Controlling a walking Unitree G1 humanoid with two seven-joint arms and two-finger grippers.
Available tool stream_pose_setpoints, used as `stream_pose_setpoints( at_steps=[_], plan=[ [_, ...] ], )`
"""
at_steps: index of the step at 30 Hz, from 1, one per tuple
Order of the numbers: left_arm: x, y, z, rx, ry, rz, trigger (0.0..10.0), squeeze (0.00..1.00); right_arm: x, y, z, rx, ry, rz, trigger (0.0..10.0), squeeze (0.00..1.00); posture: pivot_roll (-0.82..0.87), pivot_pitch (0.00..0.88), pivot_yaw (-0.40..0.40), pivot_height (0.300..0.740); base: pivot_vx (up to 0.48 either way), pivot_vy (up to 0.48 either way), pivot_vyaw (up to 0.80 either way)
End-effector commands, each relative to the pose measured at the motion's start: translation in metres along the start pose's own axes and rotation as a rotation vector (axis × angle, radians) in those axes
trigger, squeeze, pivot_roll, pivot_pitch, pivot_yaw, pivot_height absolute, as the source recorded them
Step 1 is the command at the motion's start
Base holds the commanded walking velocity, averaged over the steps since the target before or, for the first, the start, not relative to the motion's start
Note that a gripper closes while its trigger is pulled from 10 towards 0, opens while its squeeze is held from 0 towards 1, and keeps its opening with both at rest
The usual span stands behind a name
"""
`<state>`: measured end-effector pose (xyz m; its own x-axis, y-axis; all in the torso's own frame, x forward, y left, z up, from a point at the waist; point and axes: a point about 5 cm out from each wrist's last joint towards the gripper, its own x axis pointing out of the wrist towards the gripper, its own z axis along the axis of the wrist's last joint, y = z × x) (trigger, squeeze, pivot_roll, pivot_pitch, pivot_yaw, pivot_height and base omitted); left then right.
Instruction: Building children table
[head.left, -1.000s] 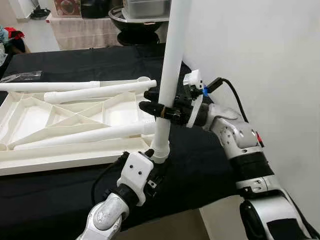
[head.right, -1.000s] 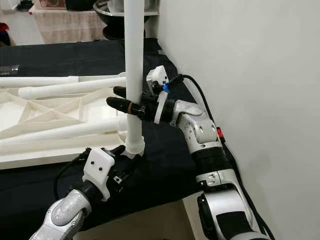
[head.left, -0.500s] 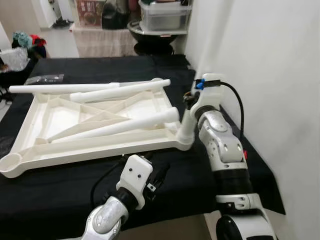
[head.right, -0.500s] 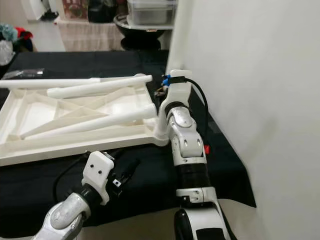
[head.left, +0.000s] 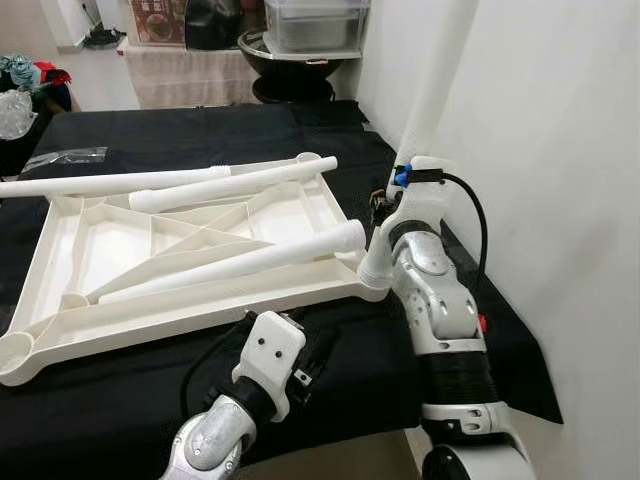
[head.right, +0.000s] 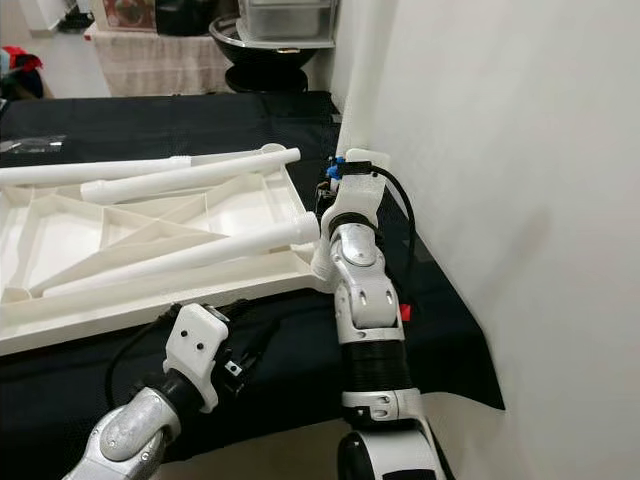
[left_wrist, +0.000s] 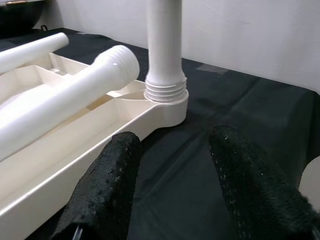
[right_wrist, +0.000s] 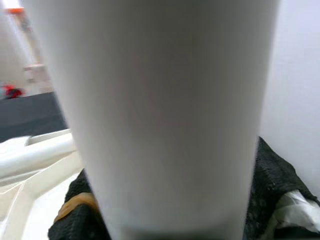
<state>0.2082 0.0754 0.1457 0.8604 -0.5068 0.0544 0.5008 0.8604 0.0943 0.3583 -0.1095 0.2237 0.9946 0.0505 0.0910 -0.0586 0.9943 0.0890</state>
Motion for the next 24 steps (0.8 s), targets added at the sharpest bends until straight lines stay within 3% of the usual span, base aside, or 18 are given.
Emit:
stream_pose_setpoints(
  at_steps=[1,2,3,4,6,8,11,13,14,16,21,22,24],
  plan=[
    [-0.001,-0.001,-0.005,-0.010,0.016,0.002,10.0,0.00,-0.001,-0.001,-0.004,0.076,0.067,0.200,10.0,0.00,0.02,0.055,-0.070,0.740,0.000,0.000,0.00],
    [-0.001,-0.001,-0.005,-0.010,0.016,0.002,10.0,0.00,-0.001,-0.001,-0.004,0.076,0.067,0.200,10.0,0.00,0.02,0.055,-0.070,0.740,0.000,0.000,0.00],
    [-0.002,-0.001,-0.005,-0.011,0.017,0.001,10.0,0.00,-0.008,-0.006,-0.002,0.116,0.083,0.439,10.0,0.00,0.01,0.056,-0.068,0.740,0.000,0.000,0.00],
    [-0.002,-0.001,-0.005,-0.011,0.017,0.001,10.0,0.00,-0.008,-0.006,-0.002,0.116,0.083,0.439,10.0,0.00,0.01,0.056,-0.068,0.740,0.000,0.000,0.00],
    [-0.001,-0.001,-0.005,-0.011,0.017,-0.001,10.0,0.00,-0.015,-0.014,-0.003,0.081,0.101,0.602,10.0,0.00,0.01,0.051,-0.066,0.740,0.000,0.000,0.00],
    [-0.001,-0.001,-0.006,-0.011,0.017,-0.002,10.0,0.00,-0.017,-0.018,-0.004,0.070,0.107,0.646,10.0,0.00,0.01,0.051,-0.066,0.740,0.000,0.000,0.00],
    [-0.001,-0.001,-0.005,-0.008,0.016,-0.005,10.0,0.00,-0.020,-0.022,0.001,0.125,0.091,0.785,10.0,0.00,0.02,0.048,-0.066,0.740,0.000,0.000,0.00],
    [0.000,-0.001,-0.005,-0.005,0.015,-0.005,10.0,0.00,-0.028,-0.019,0.009,0.171,0.070,0.980,10.0,0.00,0.02,0.048,-0.066,0.740,0.000,0.000,0.00],
    [0.000,-0.001,-0.005,-0.005,0.015,-0.005,10.0,0.00,-0.028,-0.019,0.009,0.171,0.070,0.980,10.0,0.00,0.02,0.048,-0.066,0.740,0.000,0.000,0.00],
    [0.000,-0.001,-0.005,-0.003,0.015,-0.004,10.0,0.00,-0.034,-0.011,0.014,0.152,0.048,1.125,10.0,0.00,0.03,0.045,-0.067,0.740,0.000,0.000,0.00],
    [-0.001,-0.001,-0.005,-0.002,0.015,-0.003,10.0,0.00,-0.038,-0.001,0.020,0.142,0.040,1.258,10.0,0.00,0.03,0.045,-0.068,0.740,0.000,0.000,0.00],
    [-0.001,-0.001,-0.005,-0.001,0.014,-0.003,10.0,0.00,-0.038,0.008,0.025,0.137,0.032,1.340,10.0,0.00,0.03,0.046,-0.069,0.740,0.000,0.000,0.00],
    [-0.001,-0.001,-0.005,-0.001,0.014,-0.003,10.0,0.00,-0.038,0.012,0.026,0.126,0.029,1.360,10.0,0.00,0.03,0.046,-0.069,0.740,0.000,0.000,0.00]
  ],
)
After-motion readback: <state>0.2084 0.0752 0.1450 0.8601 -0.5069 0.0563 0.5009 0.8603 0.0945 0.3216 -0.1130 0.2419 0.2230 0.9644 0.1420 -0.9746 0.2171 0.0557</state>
